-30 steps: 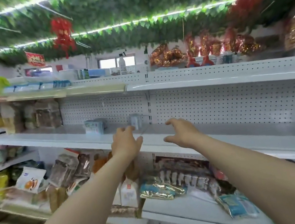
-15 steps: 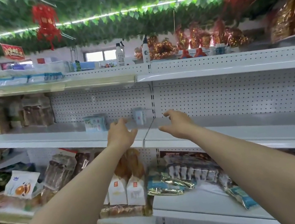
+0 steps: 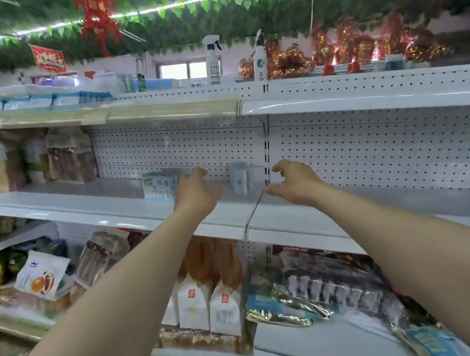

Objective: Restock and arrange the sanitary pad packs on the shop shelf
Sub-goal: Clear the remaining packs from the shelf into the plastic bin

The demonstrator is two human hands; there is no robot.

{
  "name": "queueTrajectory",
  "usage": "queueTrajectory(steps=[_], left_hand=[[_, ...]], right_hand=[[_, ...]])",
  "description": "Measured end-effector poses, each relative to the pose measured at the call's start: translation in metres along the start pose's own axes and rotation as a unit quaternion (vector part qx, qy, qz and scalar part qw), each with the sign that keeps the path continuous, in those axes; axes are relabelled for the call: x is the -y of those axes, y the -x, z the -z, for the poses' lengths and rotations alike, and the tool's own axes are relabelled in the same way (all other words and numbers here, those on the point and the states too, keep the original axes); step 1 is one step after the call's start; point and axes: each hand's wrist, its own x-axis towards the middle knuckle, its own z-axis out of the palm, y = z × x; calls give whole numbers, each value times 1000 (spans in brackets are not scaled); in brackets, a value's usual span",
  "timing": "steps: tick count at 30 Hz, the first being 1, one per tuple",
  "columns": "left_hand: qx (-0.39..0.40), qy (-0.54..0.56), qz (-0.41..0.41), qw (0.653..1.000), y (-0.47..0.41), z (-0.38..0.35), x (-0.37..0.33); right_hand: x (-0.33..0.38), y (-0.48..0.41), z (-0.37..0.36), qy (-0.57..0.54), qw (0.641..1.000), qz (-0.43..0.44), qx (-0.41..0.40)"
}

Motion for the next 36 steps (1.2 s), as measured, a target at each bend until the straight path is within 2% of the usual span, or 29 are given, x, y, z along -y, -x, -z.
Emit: queueTrajectory(steps=[13,19,23,28,30,33,36], left_hand=[[8,-5,-1,1000,-114,-17,63],[18,-75,23,997,-198,-12,108],[61,-102,37,992,-246,-7,137],[131,-219,67,965,-279,-2,158],[152,-202,76,965,-288,-4,169],[176,-204,48,962,-300,-9,183],[191,-240,23,952,-306,-8,188]], right_hand=[[5,-105,-49,-15,999,-15,-24],[11,-166,-77,-7,997,-70,-13],[16,-198,-91,-25,995,-96,-20],[22,-226,-110,0,996,-89,-1],[26,-234,-118,5,996,-92,9],[26,-246,-131,-8,994,-110,16],[24,-256,-144,28,992,-122,19]])
